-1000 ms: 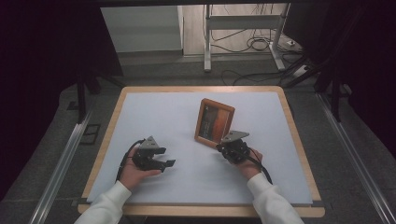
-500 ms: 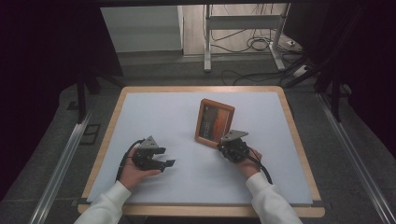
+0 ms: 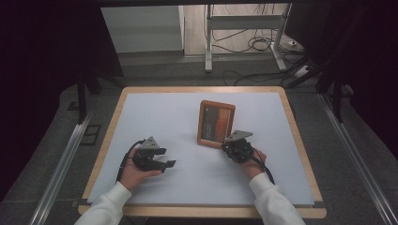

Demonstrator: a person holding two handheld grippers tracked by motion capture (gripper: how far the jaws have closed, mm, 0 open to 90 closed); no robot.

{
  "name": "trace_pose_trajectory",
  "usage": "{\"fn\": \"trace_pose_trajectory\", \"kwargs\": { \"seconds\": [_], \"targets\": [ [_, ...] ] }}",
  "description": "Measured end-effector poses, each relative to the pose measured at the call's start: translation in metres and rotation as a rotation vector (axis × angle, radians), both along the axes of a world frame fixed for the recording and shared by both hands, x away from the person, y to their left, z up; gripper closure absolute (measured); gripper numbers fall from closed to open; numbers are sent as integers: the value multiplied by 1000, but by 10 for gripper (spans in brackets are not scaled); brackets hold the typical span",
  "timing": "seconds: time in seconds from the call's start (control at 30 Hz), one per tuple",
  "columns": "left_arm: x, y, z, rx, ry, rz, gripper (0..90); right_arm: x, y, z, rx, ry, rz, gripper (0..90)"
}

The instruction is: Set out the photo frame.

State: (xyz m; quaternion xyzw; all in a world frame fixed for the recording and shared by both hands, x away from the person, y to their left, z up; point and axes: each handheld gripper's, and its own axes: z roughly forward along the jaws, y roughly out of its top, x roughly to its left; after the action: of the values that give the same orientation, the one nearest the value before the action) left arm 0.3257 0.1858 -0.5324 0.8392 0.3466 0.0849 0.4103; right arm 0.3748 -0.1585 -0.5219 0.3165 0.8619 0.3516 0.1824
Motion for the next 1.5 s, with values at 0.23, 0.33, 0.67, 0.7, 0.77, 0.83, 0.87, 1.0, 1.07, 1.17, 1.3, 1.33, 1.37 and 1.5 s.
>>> {"fn": "trace_pose_trajectory", "kwargs": {
  "seconds": [0.23,0.33,0.67,0.7,0.77,0.83,0.87,1.0,1.07,1.17,1.3,1.33,1.37,1.5],
  "targets": [
    [0,0,0,0,0,0,301,2,-4,0,12,3,-19,890],
    [0,0,0,1,-1,-1,301,3,-6,0,14,2,-26,889],
    [0,1,0,-2,1,3,301,5,-10,-1,25,7,-39,888],
    [1,1,0,-3,1,3,301,5,-10,0,24,8,-39,888],
    [1,1,0,-5,2,3,301,6,-11,-1,34,12,-47,887],
    [0,1,1,-9,2,5,301,6,-12,-1,35,13,-47,887],
    [0,1,1,-10,2,5,301,6,-12,-1,35,12,-46,887],
    [0,1,1,-8,1,4,301,6,-12,-1,42,17,-43,871],
    [0,1,1,-8,1,4,301,6,-11,-1,42,10,-34,863],
    [0,2,1,-9,0,5,301,5,-9,-1,43,6,-24,863],
    [2,1,0,-10,3,6,302,3,-10,3,49,-6,-14,863],
    [2,1,0,-11,6,7,302,3,-11,4,52,-9,-14,863],
    [2,1,0,-10,7,8,302,3,-12,5,64,-8,-15,857],
    [2,2,0,-10,4,12,302,2,-16,8,84,-3,-18,812]
  ]
}}
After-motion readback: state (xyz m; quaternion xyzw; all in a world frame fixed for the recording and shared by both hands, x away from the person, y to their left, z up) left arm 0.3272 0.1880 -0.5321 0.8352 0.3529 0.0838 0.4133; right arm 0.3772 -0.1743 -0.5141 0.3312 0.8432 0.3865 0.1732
